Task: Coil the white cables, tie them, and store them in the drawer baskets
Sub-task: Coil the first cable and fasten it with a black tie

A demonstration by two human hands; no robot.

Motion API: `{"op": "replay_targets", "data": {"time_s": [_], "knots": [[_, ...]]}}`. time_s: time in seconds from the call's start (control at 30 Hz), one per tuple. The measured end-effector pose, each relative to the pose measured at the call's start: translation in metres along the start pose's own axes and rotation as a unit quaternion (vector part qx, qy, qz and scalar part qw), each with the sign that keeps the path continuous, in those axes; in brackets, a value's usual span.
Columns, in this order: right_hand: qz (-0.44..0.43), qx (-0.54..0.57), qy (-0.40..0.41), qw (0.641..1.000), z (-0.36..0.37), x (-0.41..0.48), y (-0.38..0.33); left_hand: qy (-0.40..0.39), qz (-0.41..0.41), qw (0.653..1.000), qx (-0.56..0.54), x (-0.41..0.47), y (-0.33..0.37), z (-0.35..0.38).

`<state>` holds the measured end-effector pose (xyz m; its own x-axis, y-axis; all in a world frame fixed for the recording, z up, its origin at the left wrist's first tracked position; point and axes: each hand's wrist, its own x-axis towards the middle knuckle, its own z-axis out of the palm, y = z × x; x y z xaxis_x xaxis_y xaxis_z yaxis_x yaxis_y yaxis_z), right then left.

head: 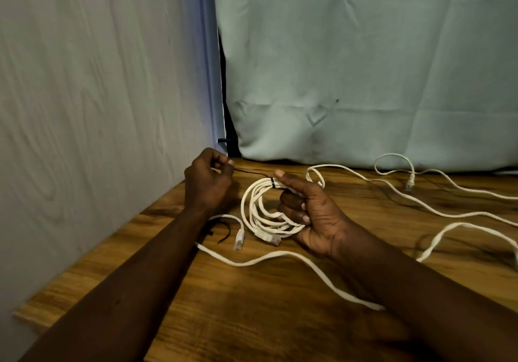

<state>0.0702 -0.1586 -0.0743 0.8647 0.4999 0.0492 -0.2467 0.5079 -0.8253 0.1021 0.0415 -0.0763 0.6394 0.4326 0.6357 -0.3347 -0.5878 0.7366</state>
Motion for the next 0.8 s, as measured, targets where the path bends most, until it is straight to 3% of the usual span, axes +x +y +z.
{"op": "replay_targets", "data": {"time_s": [0.43, 0.57, 0.7, 0.8], "knots": [[0.04, -0.166, 0.074, 0.983, 0.012, -0.016, -0.011, 0.004, 0.041, 0.999, -0.001, -0.009, 0.005, 0.008], [0.057, -0.176, 0.093, 0.978, 0.018, -0.013, -0.007, 0.044, 0.022, 0.999, -0.019, -0.006, 0.009, 0.012], [0.004, -0.183, 0.11, 0.977, 0.028, -0.013, -0.001, 0.065, -0.004, 0.998, -0.006, -0.005, 0.008, 0.015], [-0.051, -0.195, 0.148, 0.968, 0.023, -0.009, 0.0, 0.012, 0.013, 1.0, 0.025, -0.008, 0.004, 0.012]]}}
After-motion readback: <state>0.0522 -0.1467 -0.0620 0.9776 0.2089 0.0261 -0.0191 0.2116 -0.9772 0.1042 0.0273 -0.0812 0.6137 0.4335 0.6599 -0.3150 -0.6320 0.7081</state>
